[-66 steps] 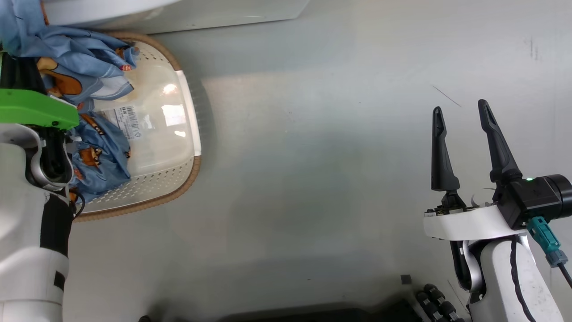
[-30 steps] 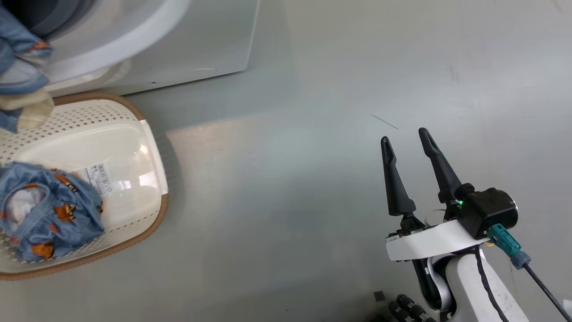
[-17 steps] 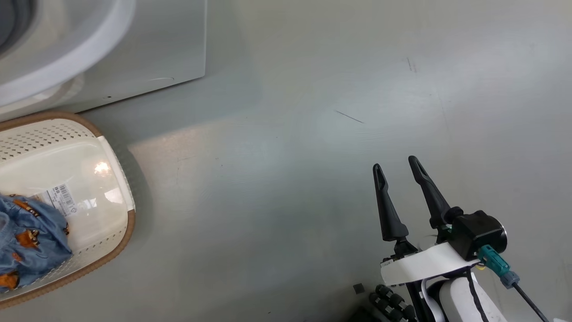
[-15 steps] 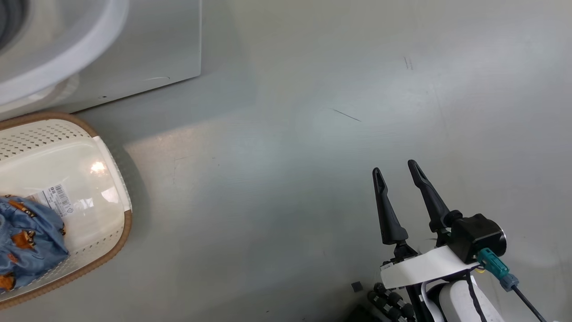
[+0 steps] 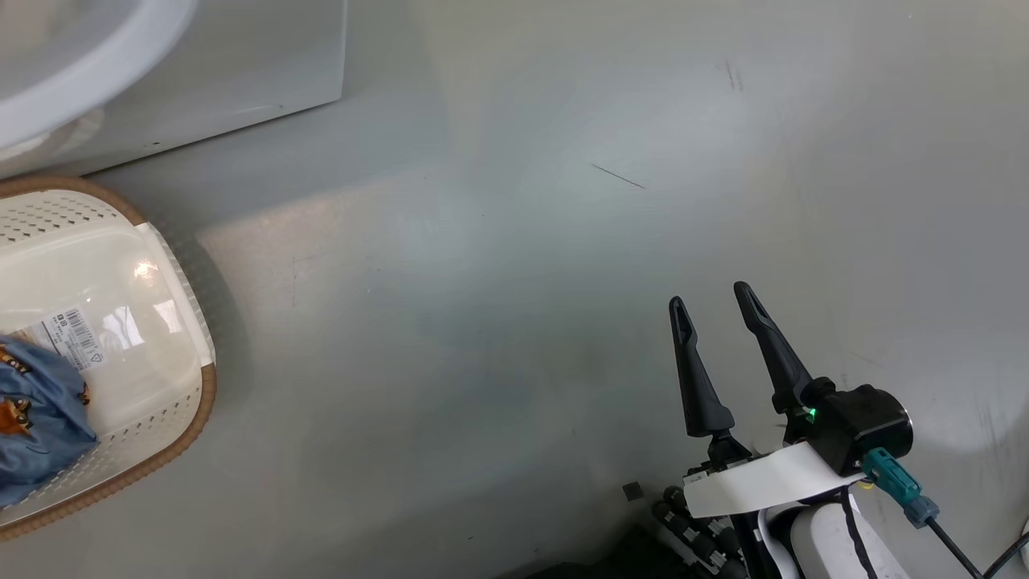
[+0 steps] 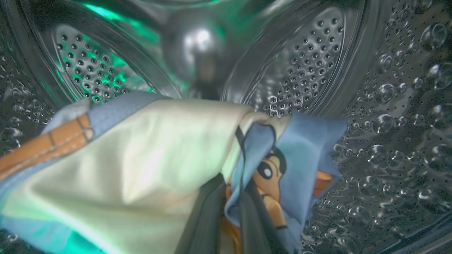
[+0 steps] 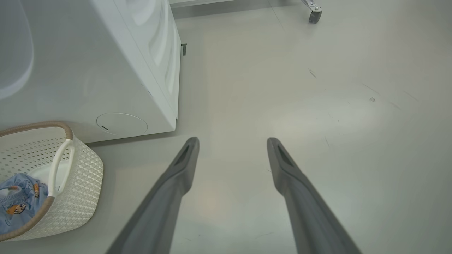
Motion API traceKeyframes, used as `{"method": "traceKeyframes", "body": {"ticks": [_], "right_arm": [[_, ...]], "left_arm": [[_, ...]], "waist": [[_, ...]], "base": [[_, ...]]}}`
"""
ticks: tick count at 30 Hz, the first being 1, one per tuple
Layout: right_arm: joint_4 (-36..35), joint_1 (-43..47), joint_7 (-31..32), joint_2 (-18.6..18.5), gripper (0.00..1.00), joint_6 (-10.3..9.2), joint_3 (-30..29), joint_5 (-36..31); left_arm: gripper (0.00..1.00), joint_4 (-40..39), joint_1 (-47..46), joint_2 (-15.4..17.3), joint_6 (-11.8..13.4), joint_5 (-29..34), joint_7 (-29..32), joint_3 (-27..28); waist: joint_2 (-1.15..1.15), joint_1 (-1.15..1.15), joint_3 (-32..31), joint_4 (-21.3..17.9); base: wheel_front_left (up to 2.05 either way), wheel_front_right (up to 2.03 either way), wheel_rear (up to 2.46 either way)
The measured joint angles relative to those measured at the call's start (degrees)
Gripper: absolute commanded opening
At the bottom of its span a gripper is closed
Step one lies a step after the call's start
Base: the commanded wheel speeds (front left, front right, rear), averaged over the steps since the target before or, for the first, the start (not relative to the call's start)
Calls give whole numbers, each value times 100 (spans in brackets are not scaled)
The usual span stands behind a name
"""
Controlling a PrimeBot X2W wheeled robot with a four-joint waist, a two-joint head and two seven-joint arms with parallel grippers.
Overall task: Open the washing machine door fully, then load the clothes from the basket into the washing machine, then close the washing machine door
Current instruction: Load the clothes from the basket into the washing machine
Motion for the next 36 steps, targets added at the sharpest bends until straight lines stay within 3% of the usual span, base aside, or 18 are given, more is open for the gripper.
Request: {"method": "traceKeyframes", "body": {"ticks": [11,17,27,29,30,32,36], "right_arm": [[-63,-9,0,0,100,-4,20,1],[-64,-10,0,0,100,-7,20,1],[-63,-94,0,1,100,-43,26,1],[-62,-127,0,1,100,-43,25,1],[-58,-127,0,0,100,-43,25,1],[-46,-127,0,0,100,-43,25,1],[-20,-130,0,0,100,-43,16,1]], "left_arm": [[0,25,-554,10,-90,192,-944,19],[0,230,-691,10,-92,202,-1031,76],[1,1020,-589,-4,-118,380,-875,-375],[9,1100,-602,-5,-118,382,-869,-407],[25,1167,-608,-5,-118,388,-817,-417],[100,1317,-614,-8,-118,415,-720,-452],[100,1523,-696,-30,-26,605,-723,-469]], "waist": [[0,0,124,31],[0,0,158,49],[0,0,164,104],[0,0,153,119],[0,0,147,127],[0,0,131,143],[0,0,79,194]], "base": [[0,0,0],[0,0,0],[0,0,0],[0,0,0],[0,0,0],[0,0,0],[0,0,0]]}}
